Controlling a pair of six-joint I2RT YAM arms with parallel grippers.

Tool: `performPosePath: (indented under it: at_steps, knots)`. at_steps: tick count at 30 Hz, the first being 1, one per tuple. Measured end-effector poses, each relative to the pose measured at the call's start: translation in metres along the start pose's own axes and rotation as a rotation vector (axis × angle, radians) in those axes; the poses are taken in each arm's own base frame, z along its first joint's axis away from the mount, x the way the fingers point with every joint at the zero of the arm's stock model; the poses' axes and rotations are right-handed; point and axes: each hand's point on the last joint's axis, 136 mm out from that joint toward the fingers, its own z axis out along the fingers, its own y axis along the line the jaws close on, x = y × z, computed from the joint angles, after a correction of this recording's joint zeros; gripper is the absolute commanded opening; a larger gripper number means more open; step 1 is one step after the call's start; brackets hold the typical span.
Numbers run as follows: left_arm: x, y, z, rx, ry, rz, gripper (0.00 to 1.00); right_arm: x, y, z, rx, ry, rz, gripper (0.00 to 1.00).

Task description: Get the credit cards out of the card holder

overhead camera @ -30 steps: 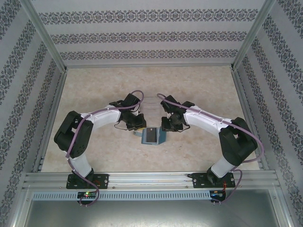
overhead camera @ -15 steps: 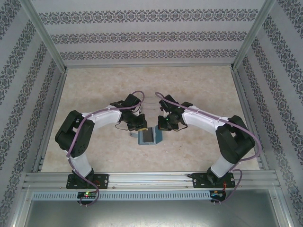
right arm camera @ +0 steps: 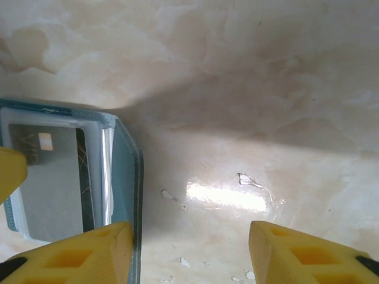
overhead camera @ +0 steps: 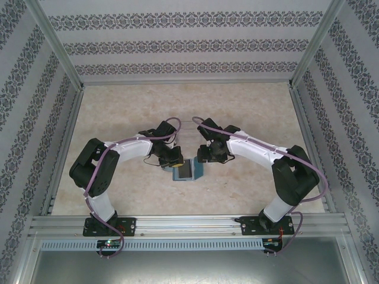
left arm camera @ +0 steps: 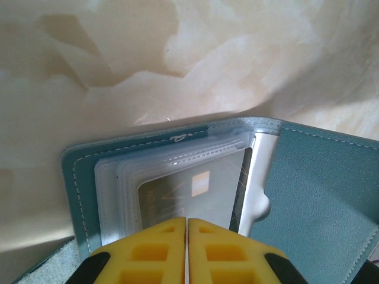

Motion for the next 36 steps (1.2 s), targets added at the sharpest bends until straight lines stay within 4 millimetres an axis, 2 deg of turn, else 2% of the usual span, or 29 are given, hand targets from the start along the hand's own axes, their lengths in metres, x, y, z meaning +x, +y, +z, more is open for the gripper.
performPosePath:
  at_steps: [5, 10, 13, 16, 20, 23, 31, 36]
  knots:
    - [0.000, 0.000, 0.000, 0.000, 0.000, 0.000, 0.09, -0.005, 0.016, -0.021, -0.094, -0.045, 0.003, 0.43]
    - [0.000, 0.000, 0.000, 0.001, -0.001, -0.003, 0.09, -0.013, 0.056, -0.039, -0.313, -0.066, 0.011, 0.39]
    - [0.000, 0.000, 0.000, 0.001, -0.001, -0.003, 0.09, -0.013, 0.078, -0.042, -0.441, -0.045, 0.022, 0.37]
    - [0.000, 0.000, 0.000, 0.001, -0.001, -0.003, 0.09, -0.007, 0.087, -0.035, -0.502, 0.006, 0.055, 0.33]
    - [0.000, 0.000, 0.000, 0.001, -0.001, -0.003, 0.09, 0.007, 0.085, -0.012, -0.505, 0.090, 0.111, 0.32]
    - [0.000, 0.000, 0.000, 0.001, -0.001, -0.003, 0.09, 0.018, 0.076, 0.007, -0.470, 0.142, 0.142, 0.31]
    - [0.000, 0.000, 0.000, 0.001, -0.001, -0.006, 0.09, 0.026, 0.044, 0.037, -0.375, 0.166, 0.204, 0.30]
    - [0.003, 0.000, 0.002, -0.001, 0.006, -0.001, 0.09, 0.027, 0.033, 0.051, -0.357, 0.163, 0.236, 0.28]
